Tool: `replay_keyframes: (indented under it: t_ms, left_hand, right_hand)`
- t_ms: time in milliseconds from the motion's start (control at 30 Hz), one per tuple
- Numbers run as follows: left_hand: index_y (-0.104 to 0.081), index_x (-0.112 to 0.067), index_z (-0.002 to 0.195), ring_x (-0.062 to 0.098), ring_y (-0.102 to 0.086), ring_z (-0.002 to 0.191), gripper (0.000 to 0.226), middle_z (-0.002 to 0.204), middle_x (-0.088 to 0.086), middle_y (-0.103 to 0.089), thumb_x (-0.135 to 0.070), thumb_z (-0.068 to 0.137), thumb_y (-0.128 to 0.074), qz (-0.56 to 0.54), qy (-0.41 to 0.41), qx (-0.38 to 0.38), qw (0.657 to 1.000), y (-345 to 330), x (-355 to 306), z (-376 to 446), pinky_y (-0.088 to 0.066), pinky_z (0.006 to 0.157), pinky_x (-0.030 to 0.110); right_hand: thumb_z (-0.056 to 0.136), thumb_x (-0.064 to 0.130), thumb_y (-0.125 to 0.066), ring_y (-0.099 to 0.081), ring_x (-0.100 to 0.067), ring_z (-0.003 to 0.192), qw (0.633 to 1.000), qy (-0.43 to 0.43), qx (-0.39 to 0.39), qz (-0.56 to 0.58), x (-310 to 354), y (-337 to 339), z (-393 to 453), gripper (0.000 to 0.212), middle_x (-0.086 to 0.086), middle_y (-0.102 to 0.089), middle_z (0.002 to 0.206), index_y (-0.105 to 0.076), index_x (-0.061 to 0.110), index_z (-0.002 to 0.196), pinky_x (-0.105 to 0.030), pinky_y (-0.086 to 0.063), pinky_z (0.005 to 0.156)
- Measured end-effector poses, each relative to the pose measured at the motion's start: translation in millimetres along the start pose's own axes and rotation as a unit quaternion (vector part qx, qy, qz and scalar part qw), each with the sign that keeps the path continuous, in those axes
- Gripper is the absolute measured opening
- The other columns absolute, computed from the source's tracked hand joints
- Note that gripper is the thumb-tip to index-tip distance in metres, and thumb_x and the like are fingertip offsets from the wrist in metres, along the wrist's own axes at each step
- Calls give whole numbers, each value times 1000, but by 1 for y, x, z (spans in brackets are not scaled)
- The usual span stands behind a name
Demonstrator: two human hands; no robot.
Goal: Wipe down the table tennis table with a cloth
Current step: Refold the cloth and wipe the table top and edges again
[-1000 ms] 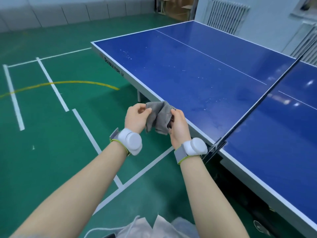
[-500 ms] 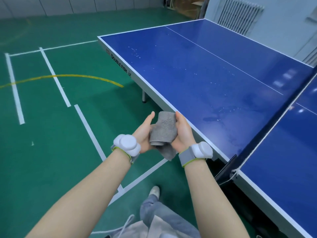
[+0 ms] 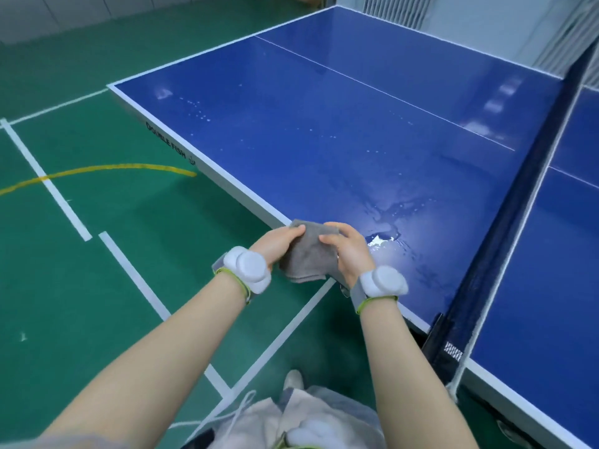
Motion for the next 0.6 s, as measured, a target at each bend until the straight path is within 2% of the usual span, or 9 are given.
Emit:
replay_keyframes:
  t_ms: [67,133,167,233,300,367,433,533,600]
  left_hand:
    - [-58,-12,121,17,-50,117,32,125,1,-57,-29,96,-46,95,-16,34,995,-28,-15,21,-33,93,23]
    - [-56,-13,123,18,-49,119,31,125,1,-56,-27,97,-44,94,-30,56,994,-42,-19,32,-33,99,24]
    - [-56,-16,123,19,-50,119,31,124,-1,-56,-27,97,-44,82,-35,61,994,-44,-20,35,-33,103,27]
    - [-56,-18,119,22,-55,114,27,121,3,-60,-27,97,-44,59,-21,104,993,-70,-23,52,-38,105,36]
    - [-53,-15,116,22,-59,96,23,105,6,-61,-23,98,-42,11,22,124,992,-92,-24,60,-46,90,34]
    - [-51,-14,112,17,-56,80,18,91,4,-58,-18,98,-41,15,54,136,989,-115,-24,68,-46,73,27]
    - [-53,-17,107,17,-54,81,14,93,5,-56,-14,96,-44,65,80,165,981,-137,-17,76,-46,70,26]
    - [-40,-18,132,20,-54,82,41,107,8,-52,-7,93,-48,108,104,206,967,-162,-3,85,-48,67,29]
    - [-30,-18,142,16,-49,69,54,96,8,-52,-6,92,-48,187,91,231,950,-179,-1,97,-42,60,25]
  right_hand:
    - [80,-6,-60,-57,-22,96,998,-7,-53,-14,-2,33,12,28,-8,-58,104,-60,15,99,-39,-51,85]
    - [73,0,-61,-53,-19,108,997,-21,-65,-26,-6,50,13,47,-5,-56,118,-56,12,118,-32,-47,83]
    - [69,6,-62,-51,-18,110,997,-29,-63,-23,-7,49,12,57,-3,-54,122,-52,12,125,-28,-43,80]
    - [61,16,-60,-53,-18,100,994,-61,-90,27,-10,66,13,66,-5,-55,118,-49,13,126,-28,-41,71]
    - [60,24,-60,-55,-21,91,989,-90,-97,60,-16,78,12,63,-9,-57,110,-51,12,121,-28,-42,64]
    - [77,24,-62,-53,-23,97,982,-107,-149,42,-26,96,10,42,-8,-55,111,-50,12,116,-32,-45,74]
    - [88,15,-56,-51,-21,97,964,-120,-237,0,-34,118,3,31,-8,-53,110,-48,12,118,-27,-40,80]
    - [91,6,-50,-52,-26,105,931,-138,-334,-58,-45,144,-5,42,-11,-50,122,-40,7,132,-21,-34,71]
    - [90,3,-47,-42,-30,126,903,-151,-380,-130,-49,152,-10,52,-16,-37,141,-32,3,140,-23,-33,90]
Point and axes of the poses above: each hand's wrist, its own z-axis towards the middle knuckle, its own y-axis out of the back of the hand, x = y × z, the point moved 3 cm from there along z, towards the middle knuckle
